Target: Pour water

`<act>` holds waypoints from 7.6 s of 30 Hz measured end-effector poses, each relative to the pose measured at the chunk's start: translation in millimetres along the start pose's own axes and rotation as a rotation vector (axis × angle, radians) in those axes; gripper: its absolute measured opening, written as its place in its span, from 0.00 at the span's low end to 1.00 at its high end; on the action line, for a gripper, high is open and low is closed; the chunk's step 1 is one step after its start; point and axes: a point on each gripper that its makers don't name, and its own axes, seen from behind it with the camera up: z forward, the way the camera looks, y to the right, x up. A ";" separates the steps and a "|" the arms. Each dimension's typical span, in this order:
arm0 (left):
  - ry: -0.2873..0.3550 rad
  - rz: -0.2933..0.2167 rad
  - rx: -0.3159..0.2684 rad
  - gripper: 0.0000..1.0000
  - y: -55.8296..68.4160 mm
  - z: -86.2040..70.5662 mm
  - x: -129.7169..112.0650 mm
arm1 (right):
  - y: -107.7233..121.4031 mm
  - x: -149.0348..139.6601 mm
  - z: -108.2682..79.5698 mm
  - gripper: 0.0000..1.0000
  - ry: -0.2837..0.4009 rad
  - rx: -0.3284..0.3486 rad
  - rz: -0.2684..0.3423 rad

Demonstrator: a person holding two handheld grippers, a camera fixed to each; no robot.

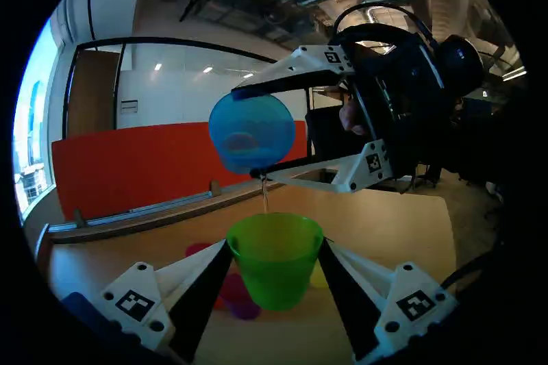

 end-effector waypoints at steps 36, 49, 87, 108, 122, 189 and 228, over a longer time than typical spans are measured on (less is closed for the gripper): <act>0.003 -0.011 0.007 0.87 -2.5 -1.8 -2.3 | 2.2 10.9 -0.7 0.93 -0.001 -0.005 -0.067; 0.007 -0.014 0.010 0.87 -3.1 -2.8 -2.9 | 1.2 19.9 -0.1 0.93 0.003 -0.005 -0.086; 0.012 -0.013 0.016 0.87 -6.5 -3.8 -0.2 | -4.8 36.9 -2.1 0.93 0.003 0.000 -0.166; 0.015 -0.008 0.020 0.86 -6.9 -5.0 1.9 | -7.9 37.6 -4.3 0.93 -0.001 0.005 -0.219; 0.016 -0.006 0.022 0.87 -6.6 -5.7 2.0 | -4.3 29.4 -3.5 0.93 -0.007 -0.002 -0.245; 0.014 0.003 0.017 0.86 -4.1 -4.6 3.6 | 0.9 33.1 -5.2 0.93 -0.005 -0.019 -0.372; -0.001 0.006 0.019 0.86 -3.3 -6.9 1.4 | 2.6 -1.6 -14.6 0.93 0.000 -0.070 0.320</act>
